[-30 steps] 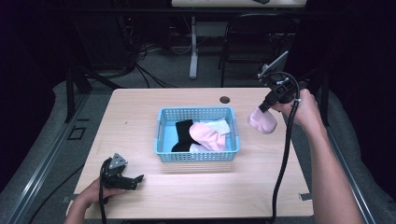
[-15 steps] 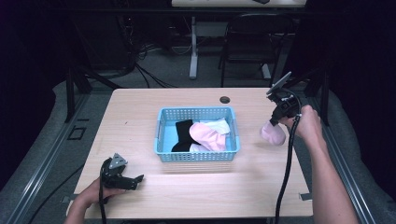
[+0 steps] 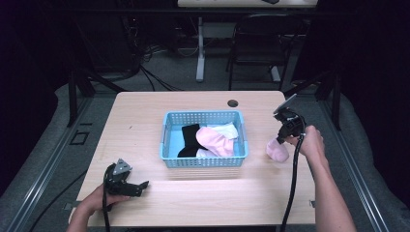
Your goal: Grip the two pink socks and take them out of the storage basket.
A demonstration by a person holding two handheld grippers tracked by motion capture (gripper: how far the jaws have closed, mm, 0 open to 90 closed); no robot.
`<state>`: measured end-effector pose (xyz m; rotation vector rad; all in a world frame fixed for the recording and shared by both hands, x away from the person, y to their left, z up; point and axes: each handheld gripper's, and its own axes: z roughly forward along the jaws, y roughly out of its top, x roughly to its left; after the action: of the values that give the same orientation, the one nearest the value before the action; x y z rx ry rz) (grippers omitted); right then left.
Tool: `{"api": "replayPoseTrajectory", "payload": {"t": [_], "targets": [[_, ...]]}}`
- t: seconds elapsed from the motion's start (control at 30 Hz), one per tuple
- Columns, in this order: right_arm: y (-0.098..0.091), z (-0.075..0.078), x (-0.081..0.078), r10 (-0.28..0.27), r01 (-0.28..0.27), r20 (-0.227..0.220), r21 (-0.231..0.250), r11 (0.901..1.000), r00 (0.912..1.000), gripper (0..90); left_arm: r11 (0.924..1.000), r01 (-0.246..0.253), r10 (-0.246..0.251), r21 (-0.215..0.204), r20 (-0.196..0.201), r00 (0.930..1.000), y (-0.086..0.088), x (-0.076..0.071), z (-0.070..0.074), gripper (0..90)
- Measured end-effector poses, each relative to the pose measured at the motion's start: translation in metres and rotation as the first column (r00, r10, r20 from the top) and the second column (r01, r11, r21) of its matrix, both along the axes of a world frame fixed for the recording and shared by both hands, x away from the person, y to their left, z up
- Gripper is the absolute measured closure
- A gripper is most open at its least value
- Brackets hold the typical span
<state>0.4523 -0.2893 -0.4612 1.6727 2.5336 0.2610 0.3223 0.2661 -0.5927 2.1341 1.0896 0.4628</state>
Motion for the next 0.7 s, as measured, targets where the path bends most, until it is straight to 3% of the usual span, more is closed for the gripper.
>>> {"api": "replayPoseTrajectory", "payload": {"t": [0.07,0.23,0.37,0.47,0.6,0.7], "targets": [[-0.001,-0.006,0.0,-0.008,0.008,0.007,0.012,0.9999,0.9999,87.5,1.0,0.0,0.0,0.0,0.0,1.0,0.0,0.0,0.0,0.0],[-0.004,-0.02,0.001,-0.016,0.016,-0.01,-0.01,0.9998,0.9998,87.8,1.0,0.0,0.0,0.0,0.0,1.0,0.0,0.0,0.0,0.0],[-0.012,-0.035,-0.001,-0.067,0.067,-0.001,0.012,0.9977,0.9978,87.6,1.0,0.0,0.0,0.0,0.0,1.0,0.0,0.0,0.0,0.0],[-0.016,-0.04,-0.002,-0.084,0.084,0.005,-0.003,0.9964,0.9964,87.1,1.0,0.0,0.0,0.0,0.0,1.0,0.0,0.0,0.0,0.0],[-0.026,-0.047,-0.003,-0.112,0.112,-0.014,0.009,0.9937,0.9936,81.1,1.0,-0.003,0.003,-0.002,-0.001,1.0,0.0,0.0,0.0,0.0],[-0.032,-0.046,-0.006,-0.147,0.147,0.01,0.013,0.9891,0.9891,70.0,1.0,0.0,0.0,0.0,0.0,1.0,0.0,0.0,0.0,0.0]]}}
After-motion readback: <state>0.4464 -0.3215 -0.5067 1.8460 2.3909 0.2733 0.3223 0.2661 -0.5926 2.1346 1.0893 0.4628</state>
